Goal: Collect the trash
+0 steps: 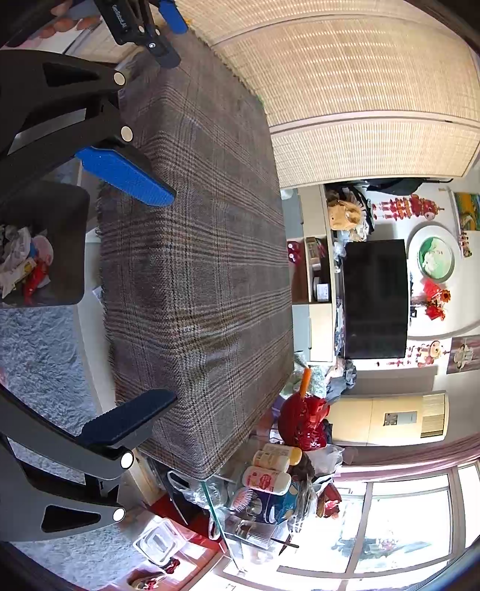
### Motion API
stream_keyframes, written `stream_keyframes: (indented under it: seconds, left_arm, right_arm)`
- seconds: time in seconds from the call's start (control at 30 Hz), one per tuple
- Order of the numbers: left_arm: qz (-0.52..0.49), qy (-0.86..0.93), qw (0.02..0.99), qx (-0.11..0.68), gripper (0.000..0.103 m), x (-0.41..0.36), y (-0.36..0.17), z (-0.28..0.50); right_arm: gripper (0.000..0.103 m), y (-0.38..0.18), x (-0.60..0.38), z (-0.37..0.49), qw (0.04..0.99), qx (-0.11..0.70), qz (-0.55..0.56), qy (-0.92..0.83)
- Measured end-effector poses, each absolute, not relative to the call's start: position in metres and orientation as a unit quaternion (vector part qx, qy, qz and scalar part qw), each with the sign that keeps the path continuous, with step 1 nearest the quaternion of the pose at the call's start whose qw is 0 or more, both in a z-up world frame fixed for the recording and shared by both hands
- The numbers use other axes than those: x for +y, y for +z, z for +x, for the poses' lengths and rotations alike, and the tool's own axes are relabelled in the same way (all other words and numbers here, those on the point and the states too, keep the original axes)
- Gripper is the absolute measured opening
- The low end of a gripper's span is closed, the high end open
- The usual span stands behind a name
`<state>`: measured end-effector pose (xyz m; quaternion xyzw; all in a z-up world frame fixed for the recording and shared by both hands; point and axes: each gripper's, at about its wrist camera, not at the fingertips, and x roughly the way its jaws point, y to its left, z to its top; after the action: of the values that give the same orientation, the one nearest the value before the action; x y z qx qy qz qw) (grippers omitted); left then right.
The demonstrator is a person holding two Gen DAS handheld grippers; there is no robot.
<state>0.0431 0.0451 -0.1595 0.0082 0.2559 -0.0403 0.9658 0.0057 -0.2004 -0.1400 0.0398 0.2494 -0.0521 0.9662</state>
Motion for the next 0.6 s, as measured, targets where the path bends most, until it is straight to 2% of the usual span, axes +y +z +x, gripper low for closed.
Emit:
stream_keyframes:
  seconds: [0.6]
  left_arm:
    - [0.012, -0.015, 0.967, 0.256, 0.095, 0.0453, -0.1539, 0.0438]
  right_arm:
    - [0.100, -0.1420, -0.2056, 0.0084, 0.965, 0.254, 0.046, -0.056]
